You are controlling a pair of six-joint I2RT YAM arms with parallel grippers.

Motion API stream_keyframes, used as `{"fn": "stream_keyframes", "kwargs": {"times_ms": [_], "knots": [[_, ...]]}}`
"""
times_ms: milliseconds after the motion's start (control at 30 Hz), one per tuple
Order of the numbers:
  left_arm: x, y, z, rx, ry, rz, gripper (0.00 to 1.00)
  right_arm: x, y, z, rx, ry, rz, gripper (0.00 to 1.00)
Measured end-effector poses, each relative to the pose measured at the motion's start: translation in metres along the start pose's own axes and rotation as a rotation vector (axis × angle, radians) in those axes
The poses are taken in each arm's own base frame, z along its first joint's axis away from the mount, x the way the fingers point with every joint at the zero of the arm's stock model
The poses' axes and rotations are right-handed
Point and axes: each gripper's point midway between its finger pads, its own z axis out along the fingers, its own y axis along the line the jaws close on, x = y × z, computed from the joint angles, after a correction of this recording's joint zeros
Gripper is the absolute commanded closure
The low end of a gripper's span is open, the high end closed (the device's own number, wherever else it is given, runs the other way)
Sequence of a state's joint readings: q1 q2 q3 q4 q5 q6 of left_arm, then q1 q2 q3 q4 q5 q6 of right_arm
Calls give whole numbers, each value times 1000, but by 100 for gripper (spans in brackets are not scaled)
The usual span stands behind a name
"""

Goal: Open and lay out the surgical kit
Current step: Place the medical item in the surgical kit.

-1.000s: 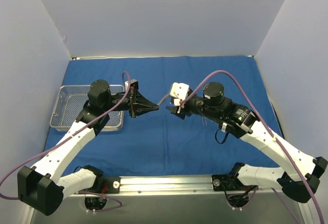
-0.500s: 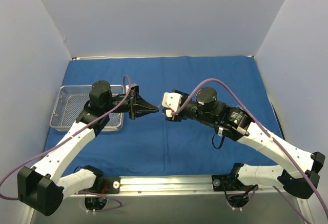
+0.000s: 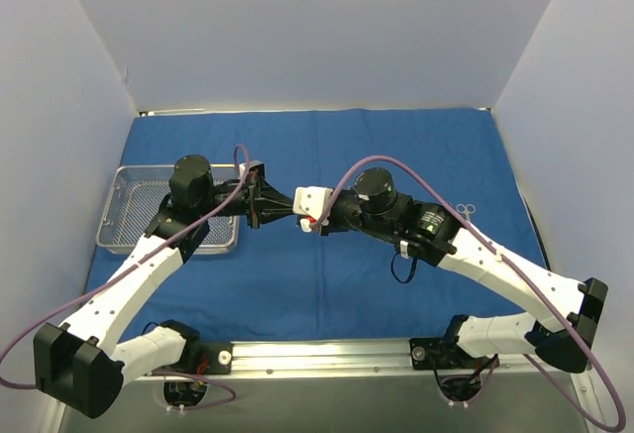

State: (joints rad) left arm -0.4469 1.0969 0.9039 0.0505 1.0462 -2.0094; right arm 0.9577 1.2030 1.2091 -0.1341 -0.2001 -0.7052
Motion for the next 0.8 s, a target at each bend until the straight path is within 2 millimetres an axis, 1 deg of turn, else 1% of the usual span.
{"fn": "stream_keyframes", "kwargs": {"times_ms": [33,67,133,167,267,300,367,467,567,667,733,800], "knots": [[-2,-3,-1,14,-9,5,91,2,4,1,-18,7,-6,100],[-3,-6,-2,23,-17,11,69,2,7,2,-26,11,-8,100],[-4,-8,-3,33,-20,25,58,2,6,4,-18,11,1,100],[-4,-9,-4,37,-19,32,48,1,4,5,-6,9,10,100],[-8,-15,-10,60,-25,64,29,2,-3,5,22,7,50,100],[-13,-17,-13,67,-38,64,15,3,-4,5,28,10,66,100],[-25,-22,-19,71,-63,42,13,7,-7,4,43,20,112,100],[-54,-29,-29,52,-129,-36,12,18,-13,3,77,46,206,100],[-85,-36,-40,12,-210,-52,12,44,-22,3,144,129,369,100],[-120,-46,-51,-56,-295,-8,12,85,-26,11,192,268,558,100],[-141,-47,-54,-128,-346,19,12,121,-27,16,227,381,696,100],[-160,-44,-54,-203,-373,62,13,160,-23,17,252,500,834,100]]}}
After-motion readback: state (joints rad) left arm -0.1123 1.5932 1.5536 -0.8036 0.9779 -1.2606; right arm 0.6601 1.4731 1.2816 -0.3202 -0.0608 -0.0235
